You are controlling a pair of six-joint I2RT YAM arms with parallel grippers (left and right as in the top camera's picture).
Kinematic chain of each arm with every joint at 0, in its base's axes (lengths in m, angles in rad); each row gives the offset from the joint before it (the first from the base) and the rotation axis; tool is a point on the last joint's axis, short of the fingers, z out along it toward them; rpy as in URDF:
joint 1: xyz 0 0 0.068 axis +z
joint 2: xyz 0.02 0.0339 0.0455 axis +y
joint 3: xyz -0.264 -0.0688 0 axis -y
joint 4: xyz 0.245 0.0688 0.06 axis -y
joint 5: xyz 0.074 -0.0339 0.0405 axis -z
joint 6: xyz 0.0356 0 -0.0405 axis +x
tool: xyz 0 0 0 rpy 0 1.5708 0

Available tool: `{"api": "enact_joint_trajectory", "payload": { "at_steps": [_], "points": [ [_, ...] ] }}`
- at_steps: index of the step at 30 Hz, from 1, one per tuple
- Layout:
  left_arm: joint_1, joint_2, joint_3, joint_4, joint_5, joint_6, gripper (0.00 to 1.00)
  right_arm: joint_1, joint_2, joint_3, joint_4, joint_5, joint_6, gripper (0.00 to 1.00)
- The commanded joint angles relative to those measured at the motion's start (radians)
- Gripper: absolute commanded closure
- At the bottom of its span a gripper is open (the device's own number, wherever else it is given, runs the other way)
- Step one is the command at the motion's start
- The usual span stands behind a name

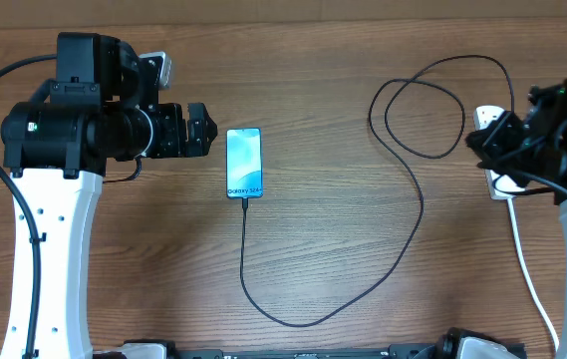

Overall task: Plug charger to phone and switch on socket
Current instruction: 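Move the right gripper toward the white power strip's switch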

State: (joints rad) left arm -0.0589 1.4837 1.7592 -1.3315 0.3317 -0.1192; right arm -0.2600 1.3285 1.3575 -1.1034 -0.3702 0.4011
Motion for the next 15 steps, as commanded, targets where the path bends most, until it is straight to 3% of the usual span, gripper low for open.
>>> {"api": "enact_joint_trajectory", "payload": {
  "at_steps": [1,15],
  "points": [
    [-0.001,-0.012,0.016,0.003,-0.002,0.011,0.01,-0.059,-0.018,-0.019,0.002,-0.018,-0.045,0.96],
    [-0.001,-0.012,0.016,0.003,-0.002,0.011,0.00,-0.232,0.009,-0.030,0.024,-0.103,-0.119,0.96]
  ]
}}
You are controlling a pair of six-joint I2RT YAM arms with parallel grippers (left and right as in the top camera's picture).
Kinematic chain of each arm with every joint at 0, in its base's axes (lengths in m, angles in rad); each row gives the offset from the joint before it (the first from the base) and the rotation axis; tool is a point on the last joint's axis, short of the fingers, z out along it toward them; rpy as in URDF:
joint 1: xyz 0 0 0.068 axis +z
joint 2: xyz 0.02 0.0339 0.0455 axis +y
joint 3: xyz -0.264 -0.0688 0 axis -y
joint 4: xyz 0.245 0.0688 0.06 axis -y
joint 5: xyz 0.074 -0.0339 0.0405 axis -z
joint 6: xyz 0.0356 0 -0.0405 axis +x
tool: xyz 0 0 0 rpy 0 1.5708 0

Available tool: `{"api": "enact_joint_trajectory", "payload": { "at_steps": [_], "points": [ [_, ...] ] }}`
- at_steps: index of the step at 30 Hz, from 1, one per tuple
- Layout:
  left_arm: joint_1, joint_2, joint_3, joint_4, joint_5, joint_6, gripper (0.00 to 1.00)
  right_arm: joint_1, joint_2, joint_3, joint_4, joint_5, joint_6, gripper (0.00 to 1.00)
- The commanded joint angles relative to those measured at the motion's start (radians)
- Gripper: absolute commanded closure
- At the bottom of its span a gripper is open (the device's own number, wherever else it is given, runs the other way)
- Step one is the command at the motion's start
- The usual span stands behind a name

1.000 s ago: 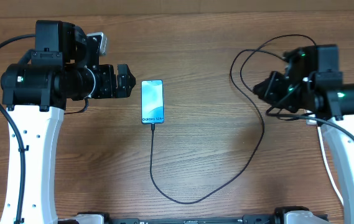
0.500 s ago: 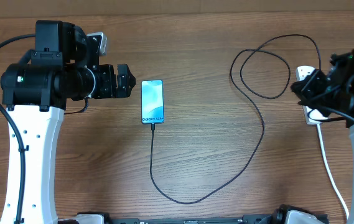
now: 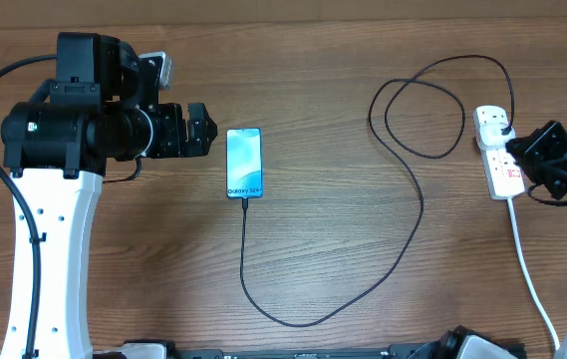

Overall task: Plug charger to phone and switch on socket
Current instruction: 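Move the right gripper toward the white power strip's switch, then lower the right gripper onto the orange switch beside the plugged charger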

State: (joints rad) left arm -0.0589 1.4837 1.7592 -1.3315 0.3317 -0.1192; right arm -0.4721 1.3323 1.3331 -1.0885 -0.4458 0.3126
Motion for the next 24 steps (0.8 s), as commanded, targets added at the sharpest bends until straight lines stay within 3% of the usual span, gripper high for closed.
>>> {"api": "enact_joint_trajectory", "payload": {
  "at_steps": [1,13,24],
  "points": [
    [-0.001,-0.012,0.016,0.003,-0.002,0.011,0.00,-0.029,0.005,-0.006,0.011,-0.027,-0.031,0.96],
    [-0.001,-0.012,0.016,0.003,-0.002,0.011,0.00,-0.087,0.022,-0.006,0.071,-0.027,-0.034,0.96],
    [-0.001,-0.012,0.016,0.003,-0.002,0.011,0.00,-0.087,0.178,-0.006,0.200,-0.089,-0.007,0.96]
  ]
}}
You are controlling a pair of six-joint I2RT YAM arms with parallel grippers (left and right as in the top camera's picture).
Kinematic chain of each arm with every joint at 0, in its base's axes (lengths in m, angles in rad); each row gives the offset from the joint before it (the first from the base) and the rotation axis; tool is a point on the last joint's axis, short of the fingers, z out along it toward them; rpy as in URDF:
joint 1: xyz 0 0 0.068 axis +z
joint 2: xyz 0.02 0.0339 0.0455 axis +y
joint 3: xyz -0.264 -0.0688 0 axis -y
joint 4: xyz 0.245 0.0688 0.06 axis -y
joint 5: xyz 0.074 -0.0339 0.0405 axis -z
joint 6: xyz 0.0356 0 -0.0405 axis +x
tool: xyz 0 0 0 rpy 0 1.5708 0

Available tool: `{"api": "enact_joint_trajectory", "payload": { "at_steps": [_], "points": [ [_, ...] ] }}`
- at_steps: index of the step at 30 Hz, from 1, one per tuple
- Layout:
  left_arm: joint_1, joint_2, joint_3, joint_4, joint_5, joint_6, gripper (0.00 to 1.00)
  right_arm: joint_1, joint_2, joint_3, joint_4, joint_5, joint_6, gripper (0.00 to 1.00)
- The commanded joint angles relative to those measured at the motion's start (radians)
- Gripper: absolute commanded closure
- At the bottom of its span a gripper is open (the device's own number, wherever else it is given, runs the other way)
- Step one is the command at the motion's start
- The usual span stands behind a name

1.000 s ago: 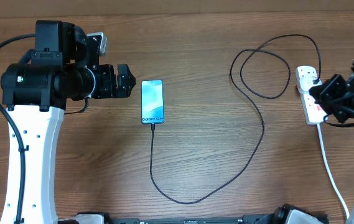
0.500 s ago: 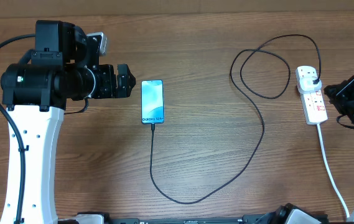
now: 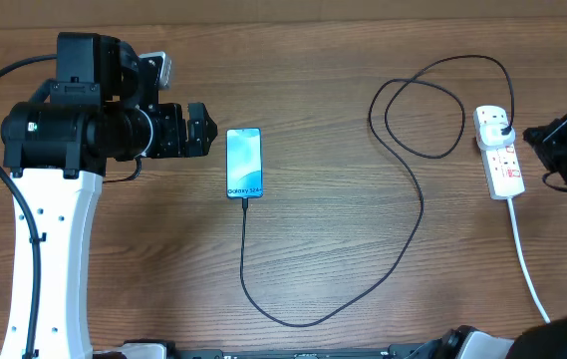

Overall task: Plug charger to phone and switch on socket
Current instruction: 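Lower the right gripper onto the orange switch beside the plugged charger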

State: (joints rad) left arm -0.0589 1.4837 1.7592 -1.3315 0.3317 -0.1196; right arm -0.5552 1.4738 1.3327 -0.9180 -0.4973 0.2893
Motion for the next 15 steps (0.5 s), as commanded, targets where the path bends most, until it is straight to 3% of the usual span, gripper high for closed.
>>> {"api": "enact_joint_trajectory", "payload": {
  "at_steps": [1,15],
  "points": [
    [-0.001,-0.012,0.016,0.003,-0.002,0.011,0.01,-0.007,0.051,-0.005,0.044,-0.055,0.024,0.96],
    [-0.001,-0.012,0.016,0.003,-0.002,0.011,0.00,-0.143,0.293,-0.005,0.208,-0.174,0.082,0.96]
  ]
}}
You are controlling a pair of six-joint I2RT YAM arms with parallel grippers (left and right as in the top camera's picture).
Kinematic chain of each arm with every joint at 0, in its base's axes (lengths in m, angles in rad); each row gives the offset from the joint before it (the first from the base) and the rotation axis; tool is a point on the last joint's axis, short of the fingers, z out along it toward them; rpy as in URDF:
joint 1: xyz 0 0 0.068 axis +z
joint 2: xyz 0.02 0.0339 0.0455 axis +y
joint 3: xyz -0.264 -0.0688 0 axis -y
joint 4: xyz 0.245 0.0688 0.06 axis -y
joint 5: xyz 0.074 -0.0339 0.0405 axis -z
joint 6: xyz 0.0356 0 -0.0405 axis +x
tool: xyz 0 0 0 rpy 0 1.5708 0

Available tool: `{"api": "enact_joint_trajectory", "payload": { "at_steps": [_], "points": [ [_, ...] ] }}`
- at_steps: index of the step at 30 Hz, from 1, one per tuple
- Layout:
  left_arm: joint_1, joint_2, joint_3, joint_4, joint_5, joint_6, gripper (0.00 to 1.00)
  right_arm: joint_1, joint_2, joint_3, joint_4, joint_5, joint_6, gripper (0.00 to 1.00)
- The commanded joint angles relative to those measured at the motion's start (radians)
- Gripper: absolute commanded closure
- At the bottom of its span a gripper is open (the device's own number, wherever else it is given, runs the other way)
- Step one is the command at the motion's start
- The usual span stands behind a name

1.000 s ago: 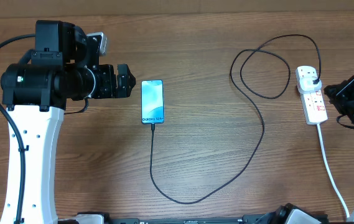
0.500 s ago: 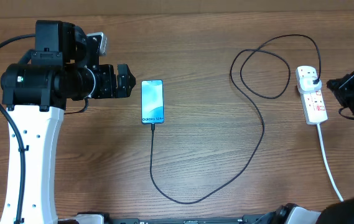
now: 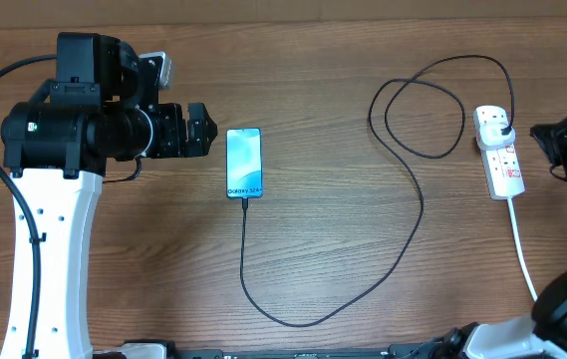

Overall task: Plug charger to phone and switch on socket
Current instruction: 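Lower the right gripper onto the orange switch beside the plugged charger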

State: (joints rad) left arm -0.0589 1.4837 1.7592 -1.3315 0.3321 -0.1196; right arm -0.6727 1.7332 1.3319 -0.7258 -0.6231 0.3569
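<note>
The phone point(image 3: 244, 163) lies face up left of centre, screen lit, with the black charger cable point(image 3: 408, 234) plugged into its near end. The cable loops across the table to a black plug in the white socket strip point(image 3: 500, 152) at the right. My left gripper point(image 3: 206, 131) hovers just left of the phone's far end; whether its fingers are open cannot be told. My right gripper point(image 3: 542, 135) sits at the right edge, a little right of the strip and apart from it, its finger state unclear.
The strip's white lead point(image 3: 525, 259) runs toward the near right edge. The cable's double loop point(image 3: 423, 110) lies far of centre. The left arm's white base point(image 3: 54, 259) fills the left side.
My right gripper has drawn a little farther right and away from the socket strip. The left arm, phone and cable have not moved.
First my right gripper was over the socket strip, covering it. Then it was off the strip's right side, and later farther right. It now sits at the table's right edge. The phone stayed plugged in with my left gripper beside it throughout.
</note>
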Motion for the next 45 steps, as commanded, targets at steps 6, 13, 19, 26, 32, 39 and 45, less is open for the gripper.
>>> {"api": "enact_joint_trajectory", "payload": {
  "at_steps": [6,13,19,26,32,39,45],
  "points": [
    [-0.001,-0.012,0.016,0.003,-0.003,0.011,0.01,-0.063,0.142,-0.005,0.118,-0.095,0.044,0.96],
    [-0.001,-0.012,0.016,0.003,-0.003,0.011,0.00,-0.063,0.216,-0.005,0.172,-0.097,0.039,0.96],
    [-0.001,-0.012,0.016,0.003,-0.003,0.011,0.00,-0.063,0.269,-0.005,0.210,-0.097,0.040,0.96],
    [-0.001,-0.012,0.016,0.003,-0.003,0.011,0.00,-0.064,0.323,-0.005,0.237,-0.121,0.061,0.96],
    [-0.001,-0.012,0.016,0.003,-0.003,0.011,0.00,-0.064,0.373,-0.006,0.273,-0.191,0.074,0.96],
    [-0.001,-0.012,0.016,0.003,-0.003,0.011,0.00,-0.074,0.379,-0.061,0.370,-0.246,0.109,0.96],
    [-0.001,-0.012,0.016,0.003,-0.003,0.011,0.01,-0.077,0.381,-0.105,0.412,-0.246,0.115,0.96]
  ]
}}
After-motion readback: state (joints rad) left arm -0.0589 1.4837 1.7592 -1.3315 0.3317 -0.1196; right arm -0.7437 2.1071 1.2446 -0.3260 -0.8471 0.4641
